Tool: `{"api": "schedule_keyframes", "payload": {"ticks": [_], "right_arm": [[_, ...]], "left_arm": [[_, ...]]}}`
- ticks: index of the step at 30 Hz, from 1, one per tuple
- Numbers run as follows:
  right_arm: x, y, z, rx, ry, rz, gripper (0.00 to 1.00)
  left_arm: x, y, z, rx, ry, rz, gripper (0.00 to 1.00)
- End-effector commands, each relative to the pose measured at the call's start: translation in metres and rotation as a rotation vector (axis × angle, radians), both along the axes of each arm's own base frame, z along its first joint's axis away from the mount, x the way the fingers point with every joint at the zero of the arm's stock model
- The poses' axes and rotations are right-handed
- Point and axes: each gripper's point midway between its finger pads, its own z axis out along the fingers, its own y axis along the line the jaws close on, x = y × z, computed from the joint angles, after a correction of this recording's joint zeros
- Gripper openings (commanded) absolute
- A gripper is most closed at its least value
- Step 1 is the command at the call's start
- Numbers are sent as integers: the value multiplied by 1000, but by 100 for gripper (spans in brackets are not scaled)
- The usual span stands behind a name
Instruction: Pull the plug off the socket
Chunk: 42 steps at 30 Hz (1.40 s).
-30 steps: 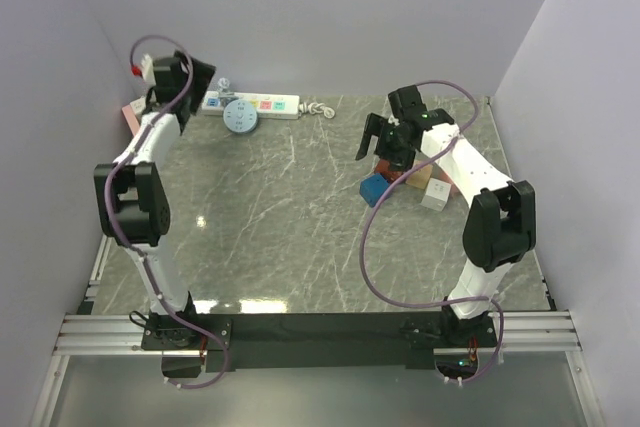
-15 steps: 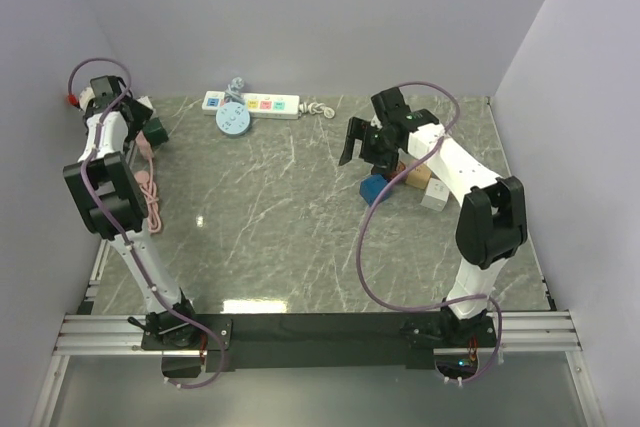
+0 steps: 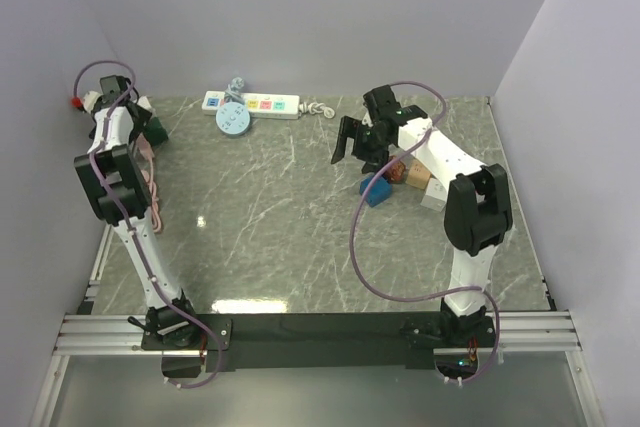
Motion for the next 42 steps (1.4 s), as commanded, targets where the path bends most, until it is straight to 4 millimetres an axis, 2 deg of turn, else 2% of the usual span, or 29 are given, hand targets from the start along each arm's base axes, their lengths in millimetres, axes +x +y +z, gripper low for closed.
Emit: {"api": "schedule_keyframes", "payload": {"ticks": [1,5,8,10,11,13,15,16,17,19,20,21,22,23,24,25,26,27,30,32,33,34,36,37,40,42], "right_arm": [[9,11,15,37,-39,33,100],[9,13,12,43,-30,40,99],[10,13,10,41,-26,42,100],[10,13,9,40,-24,45,99],[11,12,8,43,-20,45,100],[12,13,7,44,-17,47,100],[13,14,6,52,-15,47,100],[14,14,5,53,-14,47,100],[14,15,5,58,-14,48,99],[13,15,4,61,-11,46,100],[14,16,4,64,-15,48,100],[13,16,3,65,-12,46,99],[13,15,3,67,-10,45,100],[13,15,2,69,-10,43,100],[12,16,1,70,-6,44,99],[11,16,1,69,-5,45,99],[11,15,0,69,-5,44,100],[10,15,-2,68,1,46,100],[8,14,-2,64,-1,48,100],[7,14,-5,61,6,51,100],[8,14,-4,63,5,52,99],[6,14,-4,63,7,54,100],[6,15,-2,67,1,55,100],[7,14,-2,67,0,54,100],[7,13,1,63,-9,56,99],[6,12,1,63,-9,55,99]], "left_arm": [[-8,9,-20,-14,36,94,99],[-5,5,-41,-51,31,131,99],[0,-5,-50,-92,25,90,99],[7,-19,-50,-101,10,25,99],[2,-31,-59,-107,34,1,99],[3,-43,-50,-114,4,-30,98],[-14,-62,-55,-141,20,-55,98],[-29,-73,-69,-177,45,-59,97],[-31,-84,-58,-185,21,-86,97],[-43,-100,-59,-193,32,-114,97],[-54,-119,-59,-206,34,-154,97],[-61,-129,-60,-217,39,-174,97],[-80,-141,-73,-240,78,-187,96],[-81,-159,-60,-251,49,-231,96],[-88,-169,-59,-266,50,-250,96],[-103,-178,-66,-282,72,-256,96],[-105,-188,-51,-277,40,-278,96],[-109,-192,-45,-281,25,-283,96],[-113,-195,-13,-256,-51,-292,95],[-103,-190,13,-227,-93,-296,95],[-104,-185,19,-206,-78,-292,95],[-92,-182,38,-185,-113,-294,96],[-85,-176,48,-158,-114,-290,97],[-80,-167,60,-120,-116,-276,97],[-75,-147,62,-96,-93,-235,98],[-76,-131,49,-92,-47,-200,98]]}}
